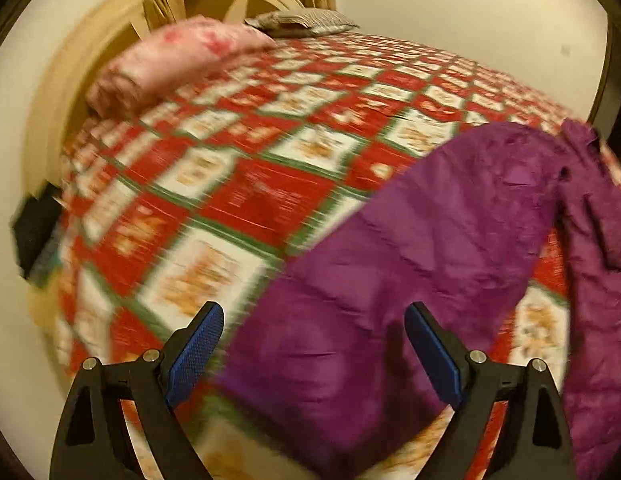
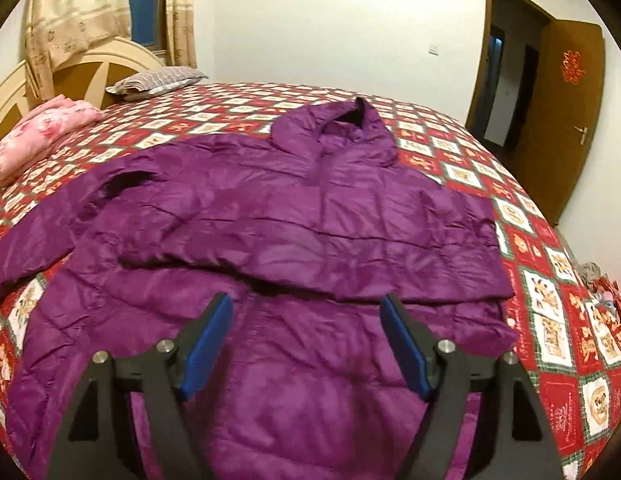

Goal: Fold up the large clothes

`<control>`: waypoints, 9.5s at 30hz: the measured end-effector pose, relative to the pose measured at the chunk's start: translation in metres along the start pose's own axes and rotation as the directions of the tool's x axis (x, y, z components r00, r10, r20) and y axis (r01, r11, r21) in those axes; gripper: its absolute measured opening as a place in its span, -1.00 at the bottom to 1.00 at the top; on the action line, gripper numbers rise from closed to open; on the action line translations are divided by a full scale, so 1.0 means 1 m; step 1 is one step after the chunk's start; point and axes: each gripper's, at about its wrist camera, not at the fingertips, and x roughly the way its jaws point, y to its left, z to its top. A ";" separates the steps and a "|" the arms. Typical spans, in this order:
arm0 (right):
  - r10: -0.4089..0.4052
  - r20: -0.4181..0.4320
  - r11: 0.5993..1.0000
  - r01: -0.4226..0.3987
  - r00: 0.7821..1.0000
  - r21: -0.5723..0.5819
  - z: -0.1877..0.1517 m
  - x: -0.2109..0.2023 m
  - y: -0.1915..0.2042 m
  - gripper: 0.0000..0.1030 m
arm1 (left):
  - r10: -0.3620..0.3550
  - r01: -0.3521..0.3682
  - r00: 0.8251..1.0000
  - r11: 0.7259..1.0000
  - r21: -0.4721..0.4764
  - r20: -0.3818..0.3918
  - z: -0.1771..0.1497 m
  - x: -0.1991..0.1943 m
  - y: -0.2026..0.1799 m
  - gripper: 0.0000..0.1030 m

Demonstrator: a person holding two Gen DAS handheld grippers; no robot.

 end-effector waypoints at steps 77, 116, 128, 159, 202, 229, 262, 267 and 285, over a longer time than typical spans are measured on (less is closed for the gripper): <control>-0.124 -0.207 0.943 0.180 0.970 0.279 0.028 0.060 -0.142 -0.76 | -0.076 0.033 0.985 0.966 0.258 0.157 0.093 0.042 -0.242 0.82; -0.193 -0.167 0.942 0.230 0.967 0.242 0.051 0.126 -0.130 -0.12 | -0.109 0.052 0.985 0.925 0.377 0.132 0.117 0.098 -0.372 0.86; -0.077 -0.070 0.988 0.085 0.995 0.131 0.069 0.101 -0.064 0.10 | -0.138 0.076 0.983 0.908 0.412 0.121 0.092 0.088 -0.368 0.86; -0.111 -0.127 0.987 0.124 0.986 0.100 0.044 0.128 -0.053 0.12 | -0.146 0.081 0.982 0.904 0.420 0.124 0.082 0.098 -0.374 0.91; 0.068 -0.155 0.958 -0.021 0.986 0.287 0.221 0.255 -0.184 0.51 | -0.303 0.292 0.952 0.852 0.433 -0.045 0.301 0.185 -0.544 0.91; 0.073 0.112 0.994 -0.081 0.991 0.073 0.215 0.112 -0.140 -0.93 | -0.639 0.416 0.741 0.678 0.606 0.206 0.236 0.027 -0.453 -0.97; 0.097 -0.039 0.966 -0.085 0.995 0.244 0.064 0.033 -0.156 -0.27 | -0.514 0.263 0.805 0.757 0.598 0.297 0.113 -0.026 -0.369 0.67; 0.200 -0.141 0.955 -0.161 0.970 0.248 0.067 0.074 -0.107 -0.32 | -0.392 0.179 0.890 0.770 0.612 0.232 0.093 0.004 -0.417 0.67; 0.021 -0.037 0.962 -0.011 0.999 0.274 0.147 0.103 -0.090 -0.40 | -0.185 0.047 0.949 0.884 0.464 0.255 0.138 0.031 -0.461 0.76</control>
